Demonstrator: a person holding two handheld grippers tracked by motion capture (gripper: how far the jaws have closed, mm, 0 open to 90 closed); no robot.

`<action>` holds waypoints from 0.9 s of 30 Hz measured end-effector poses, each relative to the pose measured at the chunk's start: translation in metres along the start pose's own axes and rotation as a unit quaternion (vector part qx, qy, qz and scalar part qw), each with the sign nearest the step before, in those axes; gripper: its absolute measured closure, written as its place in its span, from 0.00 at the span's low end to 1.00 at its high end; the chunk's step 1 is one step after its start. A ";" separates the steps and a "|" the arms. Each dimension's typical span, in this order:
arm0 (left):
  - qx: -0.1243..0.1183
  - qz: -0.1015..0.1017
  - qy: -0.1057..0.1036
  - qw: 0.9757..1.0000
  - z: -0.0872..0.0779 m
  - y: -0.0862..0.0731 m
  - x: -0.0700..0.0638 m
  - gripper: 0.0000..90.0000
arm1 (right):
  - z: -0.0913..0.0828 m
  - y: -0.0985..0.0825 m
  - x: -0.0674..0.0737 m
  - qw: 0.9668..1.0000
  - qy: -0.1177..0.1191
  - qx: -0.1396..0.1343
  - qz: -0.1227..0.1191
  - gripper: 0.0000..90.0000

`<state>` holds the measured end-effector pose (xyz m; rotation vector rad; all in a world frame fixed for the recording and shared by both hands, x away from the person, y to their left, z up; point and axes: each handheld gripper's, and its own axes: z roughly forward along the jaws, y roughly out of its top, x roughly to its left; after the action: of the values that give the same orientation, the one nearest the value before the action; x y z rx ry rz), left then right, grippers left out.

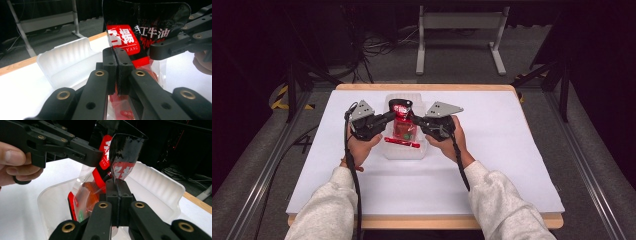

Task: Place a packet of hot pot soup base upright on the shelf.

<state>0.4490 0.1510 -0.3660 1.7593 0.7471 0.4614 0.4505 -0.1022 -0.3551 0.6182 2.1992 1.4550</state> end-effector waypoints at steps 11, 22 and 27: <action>0.001 0.007 -0.004 1.000 -0.005 -0.001 -0.008 0.96 | -0.006 0.005 0.003 1.000 -0.009 0.015 -0.019 1.00; 0.010 0.004 -0.006 1.000 -0.009 -0.014 -0.005 0.96 | 0.001 -0.010 0.008 0.999 0.023 0.034 -0.004 0.99; 0.015 0.005 -0.009 1.000 -0.010 -0.022 -0.006 0.96 | 0.003 -0.016 0.008 0.999 0.027 0.038 0.000 0.99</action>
<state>0.4321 0.1578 -0.3835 1.7946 0.7360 0.4420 0.4434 -0.1010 -0.3715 0.6100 2.3060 1.4089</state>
